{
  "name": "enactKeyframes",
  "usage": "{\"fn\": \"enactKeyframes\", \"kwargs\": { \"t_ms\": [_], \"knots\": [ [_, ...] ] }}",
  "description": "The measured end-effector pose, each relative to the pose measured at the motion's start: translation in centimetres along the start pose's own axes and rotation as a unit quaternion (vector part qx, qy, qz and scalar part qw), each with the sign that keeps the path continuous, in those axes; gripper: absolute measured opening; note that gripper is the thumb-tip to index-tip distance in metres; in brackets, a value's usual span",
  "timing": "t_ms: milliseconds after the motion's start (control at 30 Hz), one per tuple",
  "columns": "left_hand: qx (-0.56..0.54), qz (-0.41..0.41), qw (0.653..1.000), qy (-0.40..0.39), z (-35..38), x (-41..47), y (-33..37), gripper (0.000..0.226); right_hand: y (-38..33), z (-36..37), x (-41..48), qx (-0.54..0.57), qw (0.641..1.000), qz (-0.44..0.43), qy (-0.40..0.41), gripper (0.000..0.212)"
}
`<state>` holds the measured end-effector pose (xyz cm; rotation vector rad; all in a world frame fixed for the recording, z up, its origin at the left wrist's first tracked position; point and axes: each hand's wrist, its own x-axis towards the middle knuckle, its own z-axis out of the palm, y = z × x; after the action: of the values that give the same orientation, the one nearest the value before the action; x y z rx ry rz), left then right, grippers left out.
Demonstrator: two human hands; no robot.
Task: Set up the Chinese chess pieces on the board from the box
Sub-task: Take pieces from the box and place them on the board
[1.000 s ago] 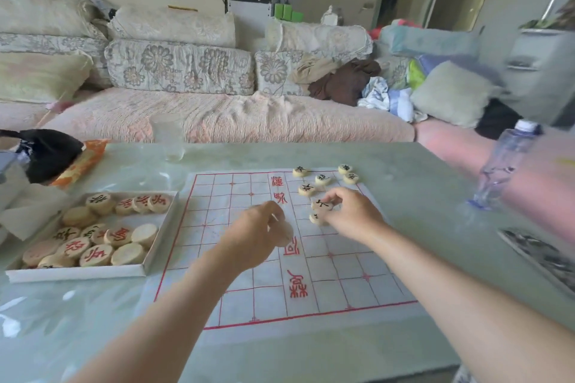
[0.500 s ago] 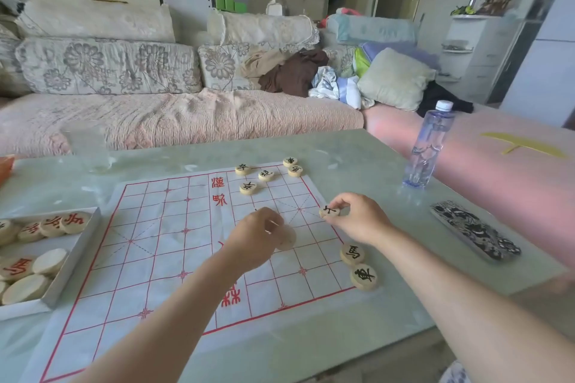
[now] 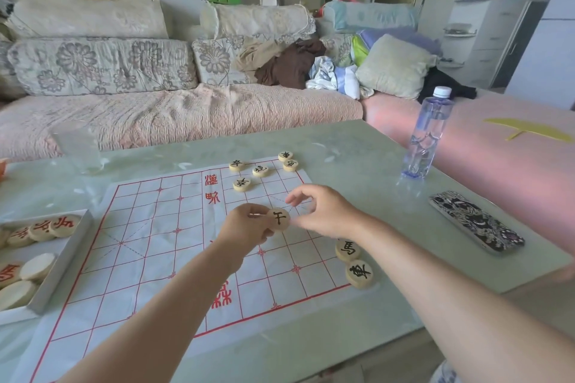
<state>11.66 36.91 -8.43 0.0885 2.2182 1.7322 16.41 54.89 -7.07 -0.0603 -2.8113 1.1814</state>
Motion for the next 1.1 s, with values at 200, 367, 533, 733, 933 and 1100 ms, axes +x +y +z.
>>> {"fn": "enactKeyframes", "kwargs": {
  "t_ms": [200, 367, 533, 733, 933, 1100],
  "knots": [
    [-0.059, -0.022, 0.998, -0.026, 0.4, 0.7, 0.1, 0.018, -0.8, 1.0, 0.3, 0.006, 0.999, -0.053, -0.001, 0.025],
    [0.354, 0.197, 0.909, 0.098, -0.6, 2.3, -0.8, 0.024, 1.2, 0.0, 2.5, -0.036, 0.995, 0.013, 0.095, 0.022],
    [0.412, 0.215, 0.88, 0.099, -1.7, 4.3, -1.9, 0.031, 4.5, -1.9, 5.3, -0.07, 0.975, 0.118, 0.172, 0.019],
    [0.407, 0.193, 0.89, 0.068, -2.1, 5.1, -2.8, 0.023, 5.4, -0.6, 7.8, -0.094, 0.972, 0.139, 0.161, 0.016],
    [0.4, 0.201, 0.893, 0.04, -2.4, 5.1, -2.7, 0.024, 5.5, 0.5, 8.7, -0.149, 0.971, 0.115, 0.15, 0.017],
    [0.4, 0.204, 0.893, 0.031, -2.5, 4.5, -2.5, 0.028, 4.5, 0.3, 9.1, -0.194, 0.966, 0.12, 0.122, 0.013]
  ]
}}
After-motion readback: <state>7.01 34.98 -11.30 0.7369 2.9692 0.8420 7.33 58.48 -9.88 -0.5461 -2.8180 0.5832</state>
